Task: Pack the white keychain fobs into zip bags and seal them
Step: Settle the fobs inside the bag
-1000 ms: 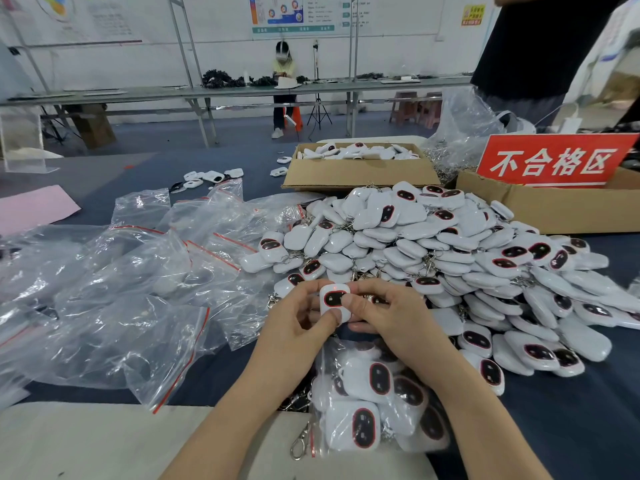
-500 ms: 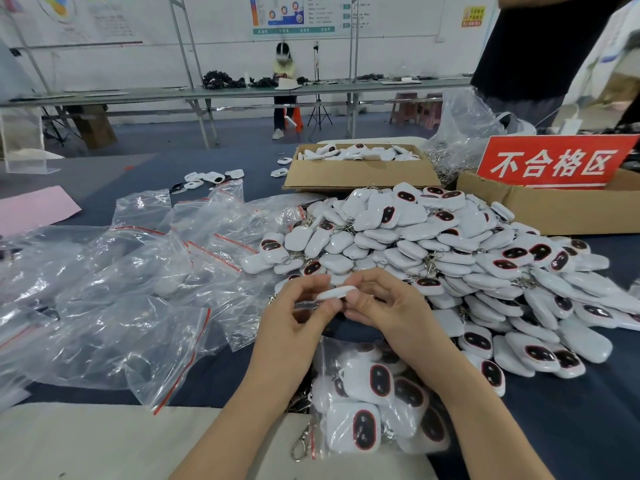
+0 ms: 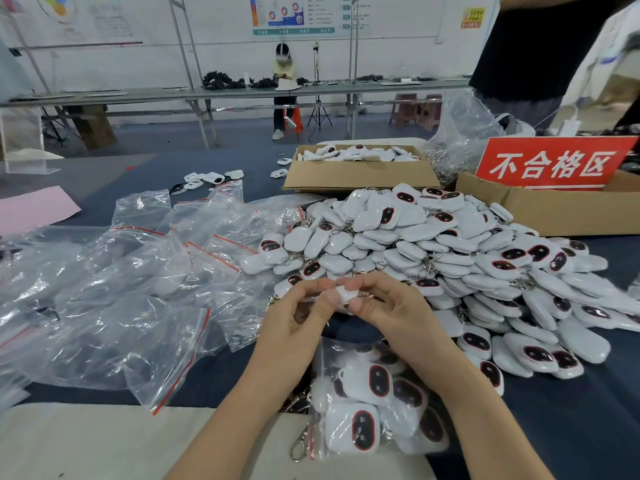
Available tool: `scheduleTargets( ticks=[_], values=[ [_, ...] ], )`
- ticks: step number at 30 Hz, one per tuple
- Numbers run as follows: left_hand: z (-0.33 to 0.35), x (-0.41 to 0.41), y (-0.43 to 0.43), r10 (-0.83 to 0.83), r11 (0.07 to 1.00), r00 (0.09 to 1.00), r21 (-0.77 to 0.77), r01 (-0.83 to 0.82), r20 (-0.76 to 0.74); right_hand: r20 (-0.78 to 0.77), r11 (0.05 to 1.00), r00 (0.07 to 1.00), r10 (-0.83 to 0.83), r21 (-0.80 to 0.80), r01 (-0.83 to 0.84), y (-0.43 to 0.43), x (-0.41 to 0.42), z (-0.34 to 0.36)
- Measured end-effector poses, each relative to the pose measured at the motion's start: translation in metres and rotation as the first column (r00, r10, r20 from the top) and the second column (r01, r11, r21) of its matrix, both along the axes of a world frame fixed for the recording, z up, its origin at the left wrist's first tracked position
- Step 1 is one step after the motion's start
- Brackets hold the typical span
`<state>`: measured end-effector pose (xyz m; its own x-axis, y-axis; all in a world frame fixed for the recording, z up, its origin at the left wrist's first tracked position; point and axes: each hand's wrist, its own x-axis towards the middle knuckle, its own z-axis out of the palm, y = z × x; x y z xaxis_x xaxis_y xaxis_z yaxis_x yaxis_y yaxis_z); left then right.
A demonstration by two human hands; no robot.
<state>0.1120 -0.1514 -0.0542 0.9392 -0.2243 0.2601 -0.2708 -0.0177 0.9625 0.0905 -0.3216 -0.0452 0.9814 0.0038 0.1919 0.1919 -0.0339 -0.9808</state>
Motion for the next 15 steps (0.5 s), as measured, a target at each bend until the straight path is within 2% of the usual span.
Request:
scheduleTargets(
  ticks=[5,10,15],
  values=[
    [-0.0022,0.0054,0.0051,-0.024,0.999,0.994,-0.032,0.021,-0.108,-0.077,0.994,0.994,0.073,0.085,-0.066,0.0010,-0.0017,0.0019],
    [-0.0035,0.0073,0.0045,0.070,0.997,0.995,-0.027,-0.071,-0.066,-0.109,0.999,0.993,0.035,0.039,-0.031,0.0033,0.0012,-0.0005],
    [-0.0037,0.0079,0.0034,0.071,0.995,0.994,-0.065,-0.077,-0.081,-0.120,1.000,0.993,0.022,0.008,-0.021,0.0041,0.0006,0.0001]
  ],
)
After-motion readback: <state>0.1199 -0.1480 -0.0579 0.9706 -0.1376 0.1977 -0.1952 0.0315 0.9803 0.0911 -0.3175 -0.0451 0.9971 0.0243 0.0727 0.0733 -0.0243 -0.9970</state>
